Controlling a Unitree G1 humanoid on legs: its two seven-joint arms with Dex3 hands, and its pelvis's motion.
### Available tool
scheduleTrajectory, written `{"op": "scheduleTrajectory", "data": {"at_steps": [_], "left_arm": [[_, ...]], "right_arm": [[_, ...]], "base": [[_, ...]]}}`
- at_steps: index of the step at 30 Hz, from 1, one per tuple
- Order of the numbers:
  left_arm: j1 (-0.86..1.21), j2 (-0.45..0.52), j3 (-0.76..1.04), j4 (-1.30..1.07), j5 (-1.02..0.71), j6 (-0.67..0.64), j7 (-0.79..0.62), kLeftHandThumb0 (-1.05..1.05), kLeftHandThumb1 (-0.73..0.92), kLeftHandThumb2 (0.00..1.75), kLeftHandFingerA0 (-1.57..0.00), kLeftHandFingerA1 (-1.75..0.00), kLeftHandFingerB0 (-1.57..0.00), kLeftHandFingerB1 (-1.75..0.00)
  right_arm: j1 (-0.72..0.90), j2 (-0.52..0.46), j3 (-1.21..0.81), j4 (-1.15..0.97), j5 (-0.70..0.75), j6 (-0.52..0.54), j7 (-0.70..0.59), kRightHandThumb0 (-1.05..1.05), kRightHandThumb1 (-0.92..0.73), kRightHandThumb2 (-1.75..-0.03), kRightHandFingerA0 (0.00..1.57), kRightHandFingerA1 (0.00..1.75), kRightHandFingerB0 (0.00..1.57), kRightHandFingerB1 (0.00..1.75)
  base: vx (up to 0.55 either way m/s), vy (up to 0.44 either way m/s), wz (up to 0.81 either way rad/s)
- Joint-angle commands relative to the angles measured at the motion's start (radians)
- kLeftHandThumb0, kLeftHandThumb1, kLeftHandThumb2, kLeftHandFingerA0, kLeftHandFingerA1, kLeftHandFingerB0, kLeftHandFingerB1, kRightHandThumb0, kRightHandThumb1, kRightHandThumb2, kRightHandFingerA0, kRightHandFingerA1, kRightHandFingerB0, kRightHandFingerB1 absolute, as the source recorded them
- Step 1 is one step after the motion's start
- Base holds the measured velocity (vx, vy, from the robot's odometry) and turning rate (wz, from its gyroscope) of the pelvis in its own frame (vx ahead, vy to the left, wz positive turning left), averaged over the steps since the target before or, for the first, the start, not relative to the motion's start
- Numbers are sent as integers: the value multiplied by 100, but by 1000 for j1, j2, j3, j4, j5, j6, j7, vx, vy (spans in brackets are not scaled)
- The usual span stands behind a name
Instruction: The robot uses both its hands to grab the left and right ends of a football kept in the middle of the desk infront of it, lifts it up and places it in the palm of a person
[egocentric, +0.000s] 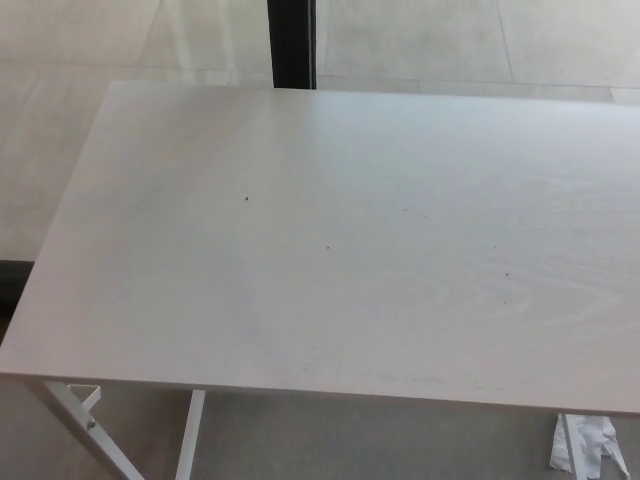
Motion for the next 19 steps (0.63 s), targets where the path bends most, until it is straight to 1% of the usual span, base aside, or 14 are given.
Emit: {"op": "scheduleTrajectory", "data": {"at_steps": [1,4,5,6,7,10,12,13,14,15,16,17,18,19], "left_arm": [[-42,7,17,20,-63,-70,-6,-73,65,60,-66,-50,-44,-38],[-42,13,0,17,-50,-68,-8,-74,66,60,-60,-53,-48,-39],[-38,19,0,13,-53,-58,-15,-73,53,93,-53,-62,-36,-50],[-38,19,0,13,-56,-59,-17,-72,67,60,-58,-55,-47,-38],[-37,21,-1,6,-55,-49,-12,-71,67,61,-59,-53,-41,-36],[-35,20,1,-4,-62,-38,-8,-74,67,60,-60,-54,-42,-36],[-32,21,1,-4,-67,-37,-16,-74,66,61,-61,-55,-43,-38],[-21,29,-12,-3,-54,-44,-21,-72,68,62,-57,-53,-41,-37],[-17,27,-6,-4,-63,-41,-24,-73,54,94,-51,-63,-33,-50],[-19,24,-1,-4,-70,-35,-21,-71,65,60,-58,-55,-42,-39],[-20,21,4,-9,-78,-26,-14,-70,66,59,-57,-53,-42,-38],[-18,19,3,-15,-80,-26,-14,-71,52,91,-53,-64,-35,-51],[-18,18,5,-15,-86,-28,-18,-71,52,91,-53,-64,-35,-51],[-21,16,13,-10,-98,-21,-14,-70,51,90,-54,-64,-37,-51]], "right_arm": [[70,-96,112,1,-48,-153,277,-63,-69,-61,55,58,22,31],[78,-110,117,-1,-39,-135,276,-66,-71,-62,52,61,21,32],[82,-109,113,11,-29,-143,287,-68,-70,-61,52,62,21,33],[81,-108,107,18,-19,-142,291,-68,-69,-61,51,60,22,32],[86,-109,107,25,-19,-149,296,-70,-71,-61,52,62,20,33],[95,-118,116,52,-23,-174,317,-68,-71,-62,50,62,20,32],[90,-116,116,52,-11,-166,320,-65,-70,-61,51,63,21,33],[95,-111,115,46,-7,-164,320,-63,-70,-61,55,65,22,33],[95,-113,114,54,-6,-164,323,-63,-70,-61,51,64,23,32],[93,-115,116,62,-6,-169,327,-63,-70,-61,50,64,22,32],[90,-118,119,71,-9,-178,332,-62,-69,-61,51,65,22,33],[89,-117,123,67,-12,-182,331,-65,-56,-89,52,70,17,45],[86,-117,125,66,-12,-182,329,-65,-56,-89,52,70,17,45],[96,-114,128,53,-12,-177,332,-62,-70,-61,52,66,22,34]], "base": [[0,0,0],[0,0,0],[0,0,0],[0,0,0],[0,0,0],[0,0,0],[0,0,0],[0,0,0],[0,0,0],[0,0,0],[0,0,0],[0,0,0],[0,0,0],[0,0,0]]}}
